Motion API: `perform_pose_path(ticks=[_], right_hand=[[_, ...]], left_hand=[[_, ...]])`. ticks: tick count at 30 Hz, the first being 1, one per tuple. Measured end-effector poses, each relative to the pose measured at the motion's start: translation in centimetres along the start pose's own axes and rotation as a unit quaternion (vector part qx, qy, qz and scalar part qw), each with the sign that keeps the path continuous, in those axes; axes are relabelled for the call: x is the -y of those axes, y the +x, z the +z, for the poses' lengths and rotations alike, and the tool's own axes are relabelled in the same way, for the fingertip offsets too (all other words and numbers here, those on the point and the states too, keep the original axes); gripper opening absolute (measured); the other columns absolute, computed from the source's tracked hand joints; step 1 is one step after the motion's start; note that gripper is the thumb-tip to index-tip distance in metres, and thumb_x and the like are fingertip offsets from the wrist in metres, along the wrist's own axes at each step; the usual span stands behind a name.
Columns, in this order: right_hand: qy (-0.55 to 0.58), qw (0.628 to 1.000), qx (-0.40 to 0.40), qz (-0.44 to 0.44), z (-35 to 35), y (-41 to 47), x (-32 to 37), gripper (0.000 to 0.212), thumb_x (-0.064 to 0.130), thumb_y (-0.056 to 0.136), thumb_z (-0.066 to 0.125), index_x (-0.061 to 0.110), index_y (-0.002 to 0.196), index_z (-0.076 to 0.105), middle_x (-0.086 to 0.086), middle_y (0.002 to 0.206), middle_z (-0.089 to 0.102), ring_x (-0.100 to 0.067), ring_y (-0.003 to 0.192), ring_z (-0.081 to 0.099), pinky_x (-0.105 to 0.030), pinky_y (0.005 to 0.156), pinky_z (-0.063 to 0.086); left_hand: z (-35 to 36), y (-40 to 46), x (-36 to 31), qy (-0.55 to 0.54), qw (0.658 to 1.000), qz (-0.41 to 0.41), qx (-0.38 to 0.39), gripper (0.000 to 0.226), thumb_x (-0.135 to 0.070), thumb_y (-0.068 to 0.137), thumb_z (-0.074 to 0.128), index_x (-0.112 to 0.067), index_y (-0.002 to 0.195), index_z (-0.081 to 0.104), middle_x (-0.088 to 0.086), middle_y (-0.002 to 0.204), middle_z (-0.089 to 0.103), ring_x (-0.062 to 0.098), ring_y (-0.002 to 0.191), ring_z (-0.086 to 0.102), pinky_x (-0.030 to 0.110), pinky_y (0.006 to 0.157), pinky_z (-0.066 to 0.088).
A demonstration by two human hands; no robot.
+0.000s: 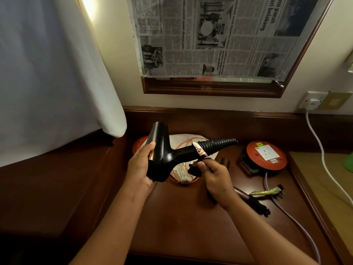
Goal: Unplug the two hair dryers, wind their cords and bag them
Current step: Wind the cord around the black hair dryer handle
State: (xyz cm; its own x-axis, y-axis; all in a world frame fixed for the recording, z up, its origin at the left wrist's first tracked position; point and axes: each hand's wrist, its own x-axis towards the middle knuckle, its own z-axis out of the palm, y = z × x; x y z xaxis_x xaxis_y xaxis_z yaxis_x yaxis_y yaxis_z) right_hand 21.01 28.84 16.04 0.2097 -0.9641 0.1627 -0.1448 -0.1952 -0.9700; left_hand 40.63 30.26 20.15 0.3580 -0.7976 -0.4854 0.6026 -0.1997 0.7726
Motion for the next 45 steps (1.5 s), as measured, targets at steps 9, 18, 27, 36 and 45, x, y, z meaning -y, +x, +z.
perform_pose_path(ticks=[9,18,27,36,45], right_hand=[[-0.101,0.994,-0.037,0.003,1.8,-1.5,-3.0,0.012,0.012,0.092,0.060,0.013,0.087,0.070,-0.004,0.085,0.069,-0.011,0.081,0.062,-0.026,0.073,0.048],[0.015,0.982,-0.162,0.098,2.0,-1.3,-2.5,0.032,0.017,0.077,0.078,0.021,0.081,0.046,-0.010,0.096,0.057,-0.019,0.084,0.058,-0.019,0.071,0.049],[-0.047,0.978,-0.048,0.196,0.2,-1.9,-2.0,0.018,0.028,0.080,0.074,0.012,0.085,0.066,-0.004,0.078,0.069,-0.016,0.071,0.065,-0.030,0.066,0.054],[0.365,0.849,-0.062,0.377,-0.4,-2.0,-4.3,0.027,-0.013,0.086,0.048,0.000,0.108,0.056,-0.013,0.092,0.065,-0.023,0.083,0.063,-0.031,0.073,0.051],[0.300,0.809,-0.107,0.494,1.1,-3.0,-13.3,0.040,0.025,0.090,0.059,0.013,0.128,0.050,-0.002,0.097,0.063,-0.015,0.078,0.058,-0.030,0.063,0.041]], left_hand=[[-1.2,0.7,1.5,0.025,0.999,-0.006,-0.027,0.032,-0.029,0.076,0.076,-0.018,0.105,0.068,0.018,0.106,0.069,0.036,0.091,0.069,0.045,0.068,0.058],[-2.0,0.7,2.0,0.043,0.998,-0.034,-0.017,0.034,-0.033,0.080,0.072,-0.015,0.109,0.066,0.015,0.098,0.069,0.030,0.078,0.069,0.039,0.060,0.058],[-3.8,1.0,4.3,0.102,0.994,-0.025,-0.014,0.036,-0.038,0.079,0.071,-0.024,0.112,0.068,0.014,0.103,0.071,0.031,0.088,0.069,0.039,0.068,0.056],[-4.2,0.5,9.5,0.147,0.988,0.033,-0.038,0.030,-0.027,0.087,0.067,-0.033,0.116,0.063,0.006,0.103,0.073,0.025,0.093,0.070,0.043,0.083,0.056],[-6.7,1.2,17.2,0.204,0.975,0.023,-0.091,0.045,-0.025,0.086,0.069,-0.030,0.128,0.055,-0.003,0.117,0.067,0.016,0.105,0.065,0.034,0.092,0.051]])
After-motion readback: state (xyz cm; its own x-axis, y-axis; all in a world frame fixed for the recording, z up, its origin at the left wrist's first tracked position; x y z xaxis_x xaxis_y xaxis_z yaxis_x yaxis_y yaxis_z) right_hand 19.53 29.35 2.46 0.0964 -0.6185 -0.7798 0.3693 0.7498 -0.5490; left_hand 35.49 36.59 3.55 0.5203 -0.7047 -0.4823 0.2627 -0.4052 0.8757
